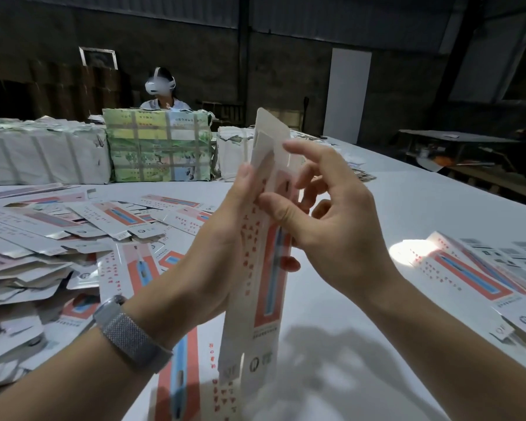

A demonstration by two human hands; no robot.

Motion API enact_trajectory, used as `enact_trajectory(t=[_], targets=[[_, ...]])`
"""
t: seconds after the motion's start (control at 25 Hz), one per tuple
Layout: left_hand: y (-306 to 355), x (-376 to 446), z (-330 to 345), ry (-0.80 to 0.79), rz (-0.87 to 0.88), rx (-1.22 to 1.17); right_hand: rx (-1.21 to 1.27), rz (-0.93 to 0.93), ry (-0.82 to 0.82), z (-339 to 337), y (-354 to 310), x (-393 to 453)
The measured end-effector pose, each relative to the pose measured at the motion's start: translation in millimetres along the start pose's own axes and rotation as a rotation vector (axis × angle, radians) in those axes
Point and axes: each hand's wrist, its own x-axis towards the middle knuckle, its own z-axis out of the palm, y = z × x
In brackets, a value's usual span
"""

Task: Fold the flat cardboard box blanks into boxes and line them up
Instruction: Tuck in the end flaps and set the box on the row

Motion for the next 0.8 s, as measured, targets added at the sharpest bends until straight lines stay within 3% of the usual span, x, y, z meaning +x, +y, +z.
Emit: enact_trajectory(t=[0.2,0.36,0.6,0.8], targets=[[-7.1,1.2,-0.6,-0.052,-0.054,0.031,0.082,0.049,-0.031,2.7,8.0,0.1],[-14.8,7.0,-7.0,-0.044,-0.080,0.049,0.187,0.195,-0.100,-5.0,8.5,11.8],[-17.8,18.0,-4.1,-0.063,-0.105,0.003,-0.090,0.157,-0.371,-39.1,2.8,31.1],[-12.7,7.9,-1.4,-0.092,-0.125,0.113,0.006,0.204,-0.453,-47.3,-3.5,32.5]])
